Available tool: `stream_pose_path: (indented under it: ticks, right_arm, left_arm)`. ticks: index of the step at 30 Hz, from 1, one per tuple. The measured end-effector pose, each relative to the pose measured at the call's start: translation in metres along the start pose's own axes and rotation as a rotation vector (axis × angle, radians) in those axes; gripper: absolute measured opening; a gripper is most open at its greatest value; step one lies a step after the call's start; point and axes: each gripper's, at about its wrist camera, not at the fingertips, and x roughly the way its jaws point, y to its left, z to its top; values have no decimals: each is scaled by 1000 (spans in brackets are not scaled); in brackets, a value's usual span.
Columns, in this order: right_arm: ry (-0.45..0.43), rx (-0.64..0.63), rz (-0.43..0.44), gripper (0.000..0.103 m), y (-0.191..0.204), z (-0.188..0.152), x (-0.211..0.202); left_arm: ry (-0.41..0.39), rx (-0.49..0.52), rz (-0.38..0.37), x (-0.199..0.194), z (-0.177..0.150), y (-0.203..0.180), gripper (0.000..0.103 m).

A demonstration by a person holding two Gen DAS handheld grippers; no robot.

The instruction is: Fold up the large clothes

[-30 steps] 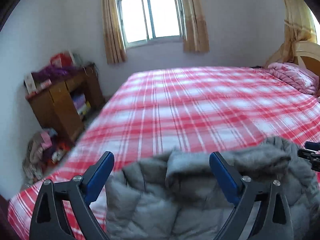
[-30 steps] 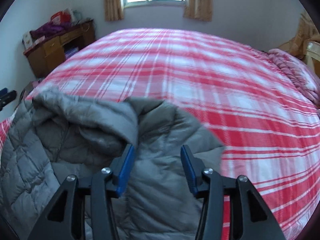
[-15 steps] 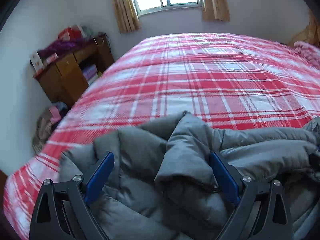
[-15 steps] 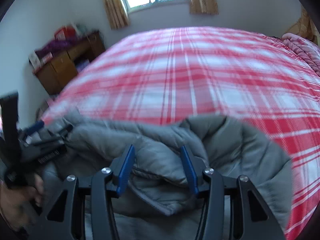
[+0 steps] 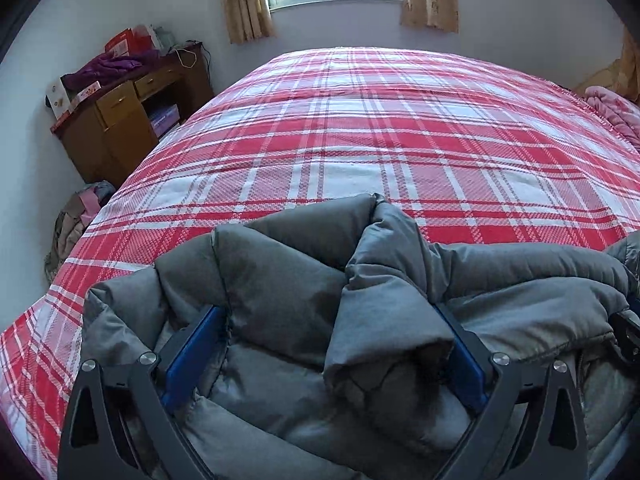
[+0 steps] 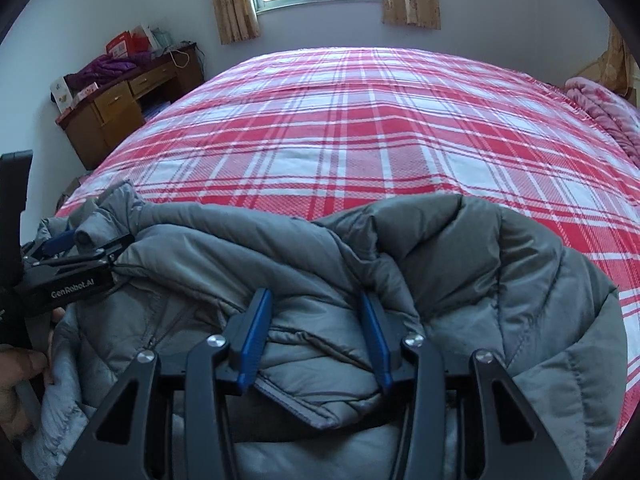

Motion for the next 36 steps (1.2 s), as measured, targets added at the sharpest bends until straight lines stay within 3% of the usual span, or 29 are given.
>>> stream_pose_path:
  ticks: [13, 36]
  right_arm:
    - [10, -74, -109, 48, 15, -1, 6]
    - [8, -94, -137, 48, 18, -2, 8]
  left_arm:
    - [-9, 28, 44, 1, -1, -5, 102]
    - [-11, 28, 49, 2, -2, -7, 102]
